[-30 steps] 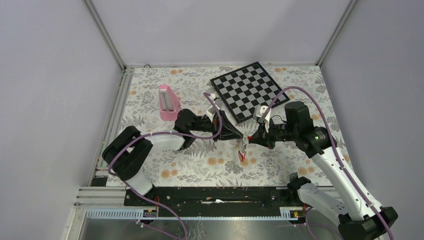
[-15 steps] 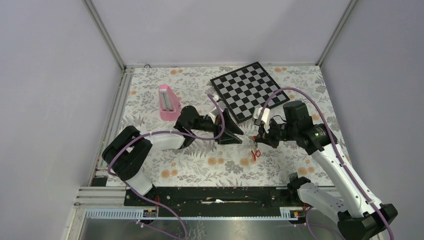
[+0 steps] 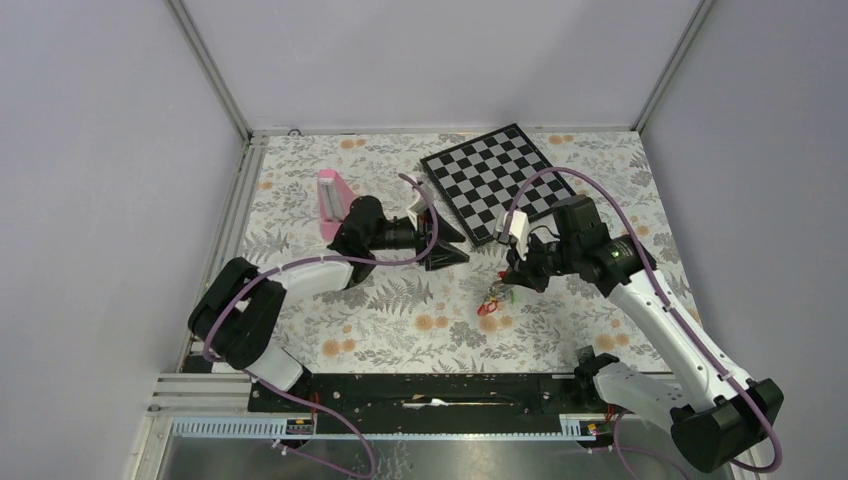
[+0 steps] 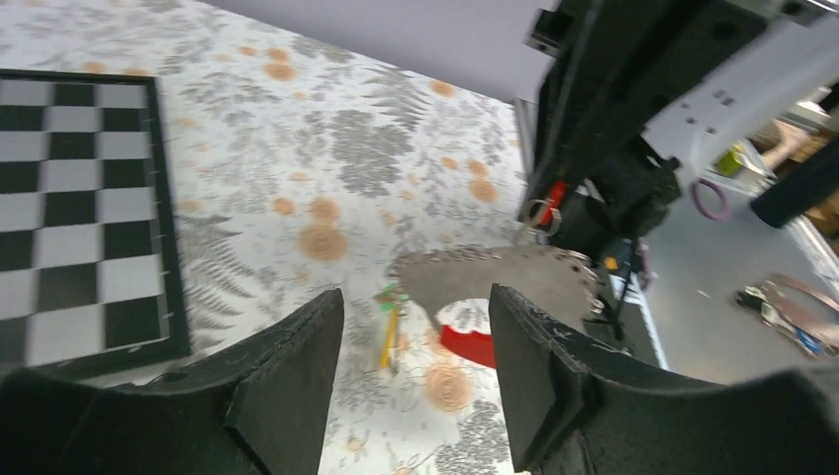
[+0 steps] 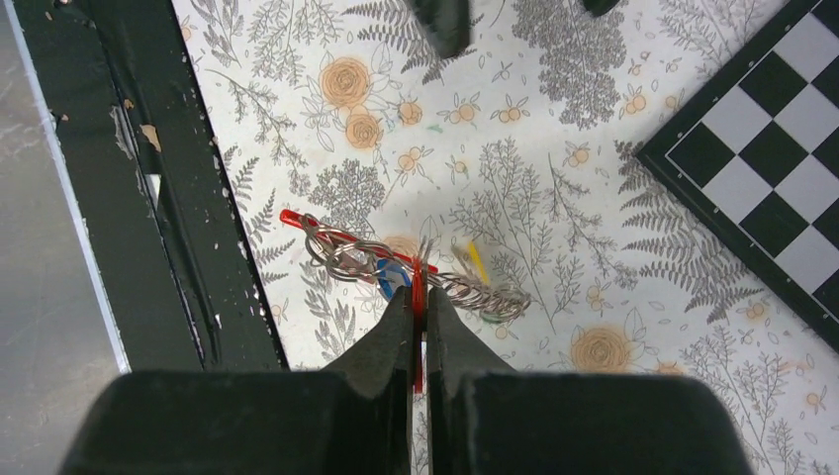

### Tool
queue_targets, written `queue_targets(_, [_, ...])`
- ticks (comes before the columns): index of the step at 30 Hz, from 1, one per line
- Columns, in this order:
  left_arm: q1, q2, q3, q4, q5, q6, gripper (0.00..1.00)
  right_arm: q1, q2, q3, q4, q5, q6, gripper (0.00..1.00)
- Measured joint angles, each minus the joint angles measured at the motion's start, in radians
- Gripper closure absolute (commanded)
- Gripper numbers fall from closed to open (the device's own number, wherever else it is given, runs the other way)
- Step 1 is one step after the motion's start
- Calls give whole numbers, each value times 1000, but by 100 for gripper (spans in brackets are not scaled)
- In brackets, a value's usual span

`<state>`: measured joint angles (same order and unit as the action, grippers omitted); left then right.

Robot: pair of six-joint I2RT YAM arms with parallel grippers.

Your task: Put the keys on the keyring

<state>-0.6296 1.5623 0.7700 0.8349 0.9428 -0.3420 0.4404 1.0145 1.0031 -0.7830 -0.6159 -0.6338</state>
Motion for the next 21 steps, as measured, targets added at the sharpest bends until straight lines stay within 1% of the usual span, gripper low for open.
queue_targets(4, [39,-36,6,-80,-89,33,38,13,9,3,26,3,5,100])
queue_targets(7, [57,-38,23,-145,-152,56,38,14,-3,-17,42,39,-6,100])
queue_targets(11, [66,-38,34,-207,-201,81,38,16,-72,-130,40,142,-46,100])
queue_targets(16, [67,-38,53,-261,-236,97,37,16,-169,-285,-10,278,-108,100])
queue_targets(21, [67,-38,69,-294,-262,116,37,17,-204,-409,-54,383,-164,100])
